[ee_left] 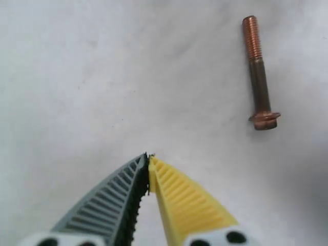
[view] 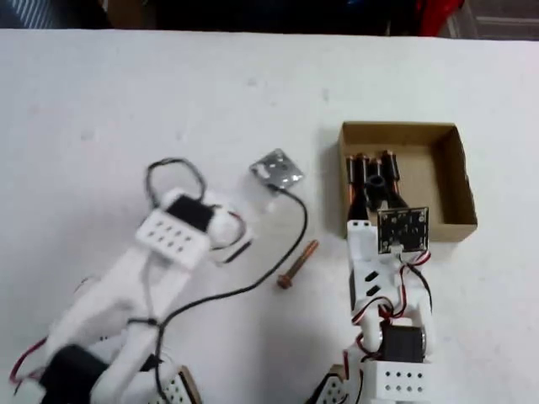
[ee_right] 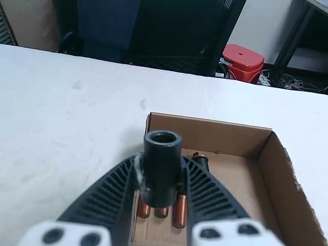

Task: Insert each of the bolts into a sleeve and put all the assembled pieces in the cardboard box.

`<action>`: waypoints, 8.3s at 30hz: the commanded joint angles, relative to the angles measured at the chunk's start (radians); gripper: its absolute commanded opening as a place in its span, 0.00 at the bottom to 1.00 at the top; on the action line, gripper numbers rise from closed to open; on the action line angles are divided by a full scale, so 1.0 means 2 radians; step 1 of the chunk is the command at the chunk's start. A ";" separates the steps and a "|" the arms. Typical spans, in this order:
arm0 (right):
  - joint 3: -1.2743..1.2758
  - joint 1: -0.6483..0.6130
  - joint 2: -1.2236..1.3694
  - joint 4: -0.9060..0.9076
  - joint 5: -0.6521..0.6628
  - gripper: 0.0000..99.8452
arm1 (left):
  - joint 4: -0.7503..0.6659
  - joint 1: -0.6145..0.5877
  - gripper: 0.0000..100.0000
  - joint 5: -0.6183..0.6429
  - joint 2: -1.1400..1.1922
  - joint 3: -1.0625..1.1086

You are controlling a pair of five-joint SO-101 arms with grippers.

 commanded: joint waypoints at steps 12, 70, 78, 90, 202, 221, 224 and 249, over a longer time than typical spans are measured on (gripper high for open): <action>0.010 0.005 -0.007 -0.013 -0.002 0.02 | 0.053 0.046 0.20 0.216 0.204 -0.207; 0.018 0.004 -0.006 -0.012 -0.002 0.02 | 0.070 0.142 0.20 0.241 0.247 -0.263; 0.018 0.005 -0.006 -0.012 -0.002 0.02 | -0.018 0.141 0.20 0.241 0.247 -0.190; 0.018 0.005 -0.006 -0.012 -0.002 0.02 | -0.018 0.143 0.20 0.243 0.248 -0.173; 0.065 0.001 -0.006 -0.056 -0.002 0.02 | 0.140 -0.195 0.02 -0.552 0.241 -0.204; 0.065 0.002 -0.006 -0.056 -0.002 0.02 | 0.117 -0.203 0.06 -0.554 0.353 -0.249; 0.065 0.002 -0.006 -0.056 -0.002 0.02 | 0.120 -0.203 0.06 -0.555 0.355 -0.251; 0.065 0.004 -0.006 -0.056 -0.001 0.02 | 0.124 -0.199 0.14 -0.553 0.296 -0.249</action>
